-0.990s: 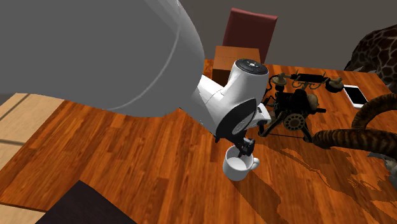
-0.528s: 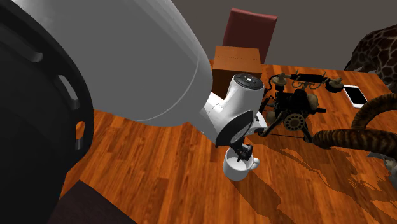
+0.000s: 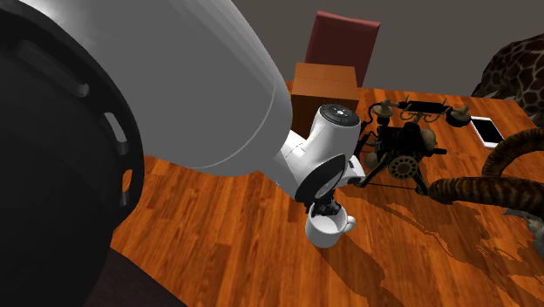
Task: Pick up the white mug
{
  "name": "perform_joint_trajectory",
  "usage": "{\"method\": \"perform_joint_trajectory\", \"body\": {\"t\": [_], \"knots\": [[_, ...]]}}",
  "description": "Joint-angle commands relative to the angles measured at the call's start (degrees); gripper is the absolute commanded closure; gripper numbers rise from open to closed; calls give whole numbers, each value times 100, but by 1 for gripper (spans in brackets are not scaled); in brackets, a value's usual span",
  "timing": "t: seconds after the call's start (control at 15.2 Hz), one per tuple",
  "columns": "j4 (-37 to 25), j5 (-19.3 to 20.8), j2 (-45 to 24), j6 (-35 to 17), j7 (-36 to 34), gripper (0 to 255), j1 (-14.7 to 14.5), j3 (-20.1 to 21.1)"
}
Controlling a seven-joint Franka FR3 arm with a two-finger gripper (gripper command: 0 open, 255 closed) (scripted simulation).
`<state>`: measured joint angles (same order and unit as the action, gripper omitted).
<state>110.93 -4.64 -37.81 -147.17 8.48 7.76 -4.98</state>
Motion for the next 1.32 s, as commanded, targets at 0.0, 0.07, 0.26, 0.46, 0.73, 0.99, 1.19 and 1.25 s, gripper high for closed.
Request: {"method": "perform_joint_trajectory", "body": {"t": [0.0,0.07,0.26,0.46,0.73,0.99,1.19,1.25], "knots": [[0,0,-1,0,0,255,0,0],[0,0,-1,0,0,255,0,0],[31,7,73,43,-2,255,-4,-8],[84,28,272,189,-15,255,-21,-29],[133,58,527,395,-32,255,-41,-56],[164,90,773,610,-51,255,-61,-82],[174,114,951,776,-66,255,-74,-100],[175,115,960,785,-66,255,-75,-101]]}}
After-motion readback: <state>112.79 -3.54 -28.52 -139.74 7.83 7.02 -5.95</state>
